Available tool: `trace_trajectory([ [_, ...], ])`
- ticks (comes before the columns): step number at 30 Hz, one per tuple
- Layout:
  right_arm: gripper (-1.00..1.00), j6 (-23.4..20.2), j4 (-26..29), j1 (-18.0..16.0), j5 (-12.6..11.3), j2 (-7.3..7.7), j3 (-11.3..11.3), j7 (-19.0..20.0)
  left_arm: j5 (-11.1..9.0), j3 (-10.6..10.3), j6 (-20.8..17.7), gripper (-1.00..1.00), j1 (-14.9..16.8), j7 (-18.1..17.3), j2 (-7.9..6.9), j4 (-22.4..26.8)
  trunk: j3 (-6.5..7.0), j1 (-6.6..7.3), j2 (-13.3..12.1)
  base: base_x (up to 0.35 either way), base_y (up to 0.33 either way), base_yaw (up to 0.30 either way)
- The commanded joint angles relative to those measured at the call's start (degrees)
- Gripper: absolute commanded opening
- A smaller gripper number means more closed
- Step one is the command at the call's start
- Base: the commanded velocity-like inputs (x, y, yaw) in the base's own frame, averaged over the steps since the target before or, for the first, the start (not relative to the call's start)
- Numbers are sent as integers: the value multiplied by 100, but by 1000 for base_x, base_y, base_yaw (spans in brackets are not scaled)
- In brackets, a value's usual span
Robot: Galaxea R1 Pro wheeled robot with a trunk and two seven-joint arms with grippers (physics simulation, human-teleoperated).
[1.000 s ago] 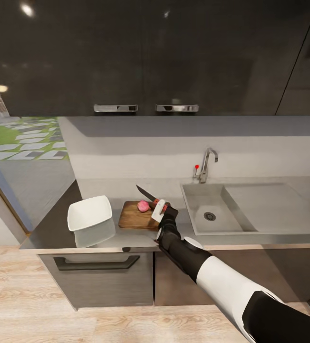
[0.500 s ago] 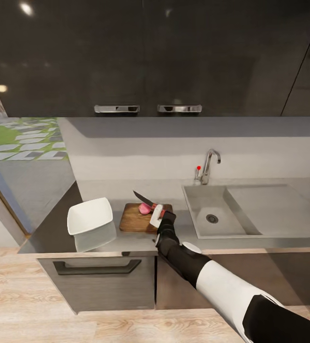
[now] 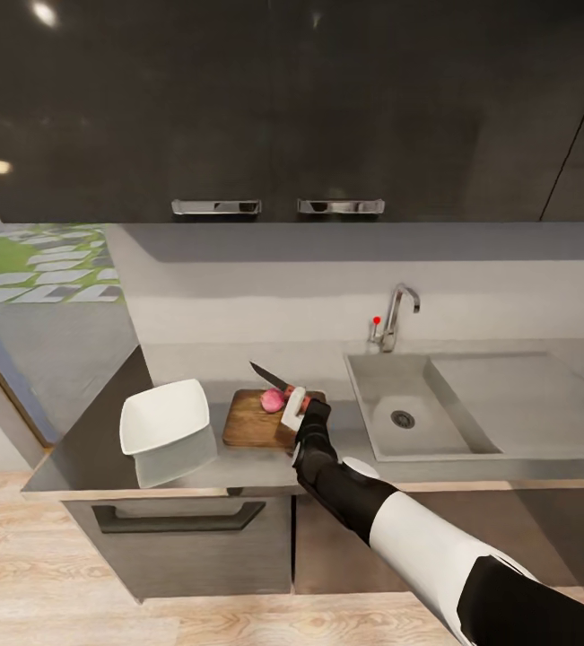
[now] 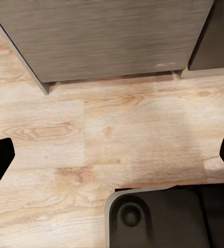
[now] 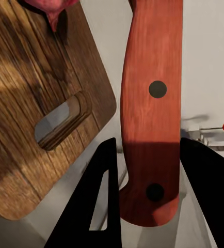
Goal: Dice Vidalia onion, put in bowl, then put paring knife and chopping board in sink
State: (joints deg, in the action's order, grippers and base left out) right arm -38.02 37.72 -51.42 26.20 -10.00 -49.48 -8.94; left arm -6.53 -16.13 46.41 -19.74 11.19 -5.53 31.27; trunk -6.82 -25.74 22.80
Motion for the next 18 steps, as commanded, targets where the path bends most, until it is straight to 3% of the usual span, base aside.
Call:
trace_trajectory([
  [1,-100,-39,-1,-9,0,0,-29,-16,-59,-48,8,100,1,23,-9,11,-11,-4,12,27,0,0],
  [8,-100,-47,-28,62,-4,0,-28,411,-59,-48,9,100,0,23,-9,11,-11,-4,12,6,0,0],
  [18,-100,-48,-239,70,0,0,-35,472,-59,-48,8,100,0,23,-9,11,-11,-4,12,13,0,0],
])
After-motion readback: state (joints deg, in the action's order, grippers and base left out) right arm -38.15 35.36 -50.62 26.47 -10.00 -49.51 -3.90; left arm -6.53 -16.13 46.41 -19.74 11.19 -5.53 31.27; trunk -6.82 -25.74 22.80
